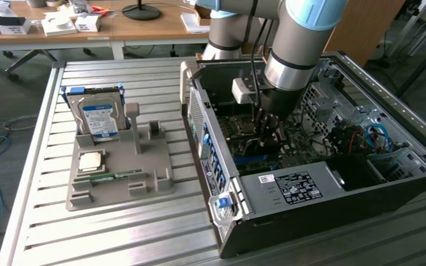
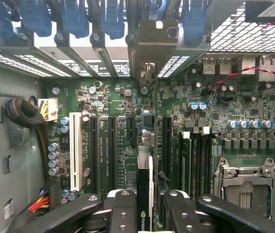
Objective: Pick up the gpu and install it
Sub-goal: 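Insert the gpu into the slot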
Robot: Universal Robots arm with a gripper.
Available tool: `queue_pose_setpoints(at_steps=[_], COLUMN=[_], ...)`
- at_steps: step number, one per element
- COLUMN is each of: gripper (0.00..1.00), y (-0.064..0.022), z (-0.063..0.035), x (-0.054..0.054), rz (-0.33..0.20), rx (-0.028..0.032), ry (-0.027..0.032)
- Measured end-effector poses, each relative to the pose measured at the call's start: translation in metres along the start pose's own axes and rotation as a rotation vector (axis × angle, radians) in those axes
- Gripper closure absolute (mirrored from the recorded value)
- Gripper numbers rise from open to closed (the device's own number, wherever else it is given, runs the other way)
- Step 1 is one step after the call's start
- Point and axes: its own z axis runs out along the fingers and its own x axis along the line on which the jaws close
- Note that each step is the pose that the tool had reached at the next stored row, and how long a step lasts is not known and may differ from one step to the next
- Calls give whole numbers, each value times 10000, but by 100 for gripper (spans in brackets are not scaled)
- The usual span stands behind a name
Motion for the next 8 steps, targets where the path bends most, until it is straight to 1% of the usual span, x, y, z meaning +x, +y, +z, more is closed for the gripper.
queue_pose_setpoints(at_steps=[8], gripper=[74], y=[6], z=[13], x=[0], rz=[2], rx=[-1], ry=[1])
